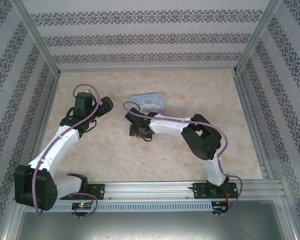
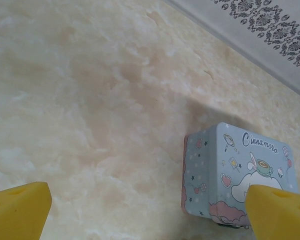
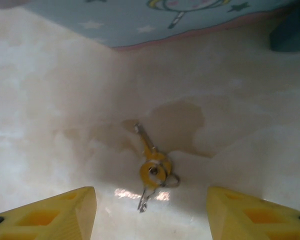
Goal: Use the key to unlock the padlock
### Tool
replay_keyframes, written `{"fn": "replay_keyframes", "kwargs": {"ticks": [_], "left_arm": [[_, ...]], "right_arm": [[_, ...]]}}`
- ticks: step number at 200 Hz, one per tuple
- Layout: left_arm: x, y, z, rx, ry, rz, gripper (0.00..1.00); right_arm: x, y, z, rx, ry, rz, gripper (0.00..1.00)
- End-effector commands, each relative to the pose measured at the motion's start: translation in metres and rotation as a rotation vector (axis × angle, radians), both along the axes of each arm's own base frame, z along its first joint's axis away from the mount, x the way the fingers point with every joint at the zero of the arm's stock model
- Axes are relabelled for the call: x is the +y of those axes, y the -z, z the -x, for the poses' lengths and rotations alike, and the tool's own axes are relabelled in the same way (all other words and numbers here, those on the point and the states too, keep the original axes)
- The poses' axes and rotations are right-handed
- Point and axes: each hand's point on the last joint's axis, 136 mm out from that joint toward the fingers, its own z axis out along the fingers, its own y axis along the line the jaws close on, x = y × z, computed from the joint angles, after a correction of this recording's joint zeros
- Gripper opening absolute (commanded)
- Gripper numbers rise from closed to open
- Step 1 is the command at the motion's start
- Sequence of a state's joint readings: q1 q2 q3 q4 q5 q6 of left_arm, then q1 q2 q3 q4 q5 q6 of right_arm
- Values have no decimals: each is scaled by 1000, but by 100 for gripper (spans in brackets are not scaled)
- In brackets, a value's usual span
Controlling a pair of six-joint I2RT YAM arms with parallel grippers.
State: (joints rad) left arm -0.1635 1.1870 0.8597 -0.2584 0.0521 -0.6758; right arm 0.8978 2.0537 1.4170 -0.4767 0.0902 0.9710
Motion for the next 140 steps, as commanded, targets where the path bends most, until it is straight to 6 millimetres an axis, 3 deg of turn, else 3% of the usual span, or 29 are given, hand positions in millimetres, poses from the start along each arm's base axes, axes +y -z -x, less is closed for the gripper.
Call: {"fn": "replay_keyframes", "kwargs": {"ticks": [1, 80, 140], "left_arm": [[2, 10, -1, 14, -36, 50, 99], [4, 11, 2, 4, -50, 75, 99], [3, 10, 3, -6, -45, 87, 99]], "right_arm": [[-2, 0, -3, -19, 13, 78, 59], [1, 19, -3, -11, -32, 210, 55], [-7, 36, 4, 20, -23, 241, 47]]}}
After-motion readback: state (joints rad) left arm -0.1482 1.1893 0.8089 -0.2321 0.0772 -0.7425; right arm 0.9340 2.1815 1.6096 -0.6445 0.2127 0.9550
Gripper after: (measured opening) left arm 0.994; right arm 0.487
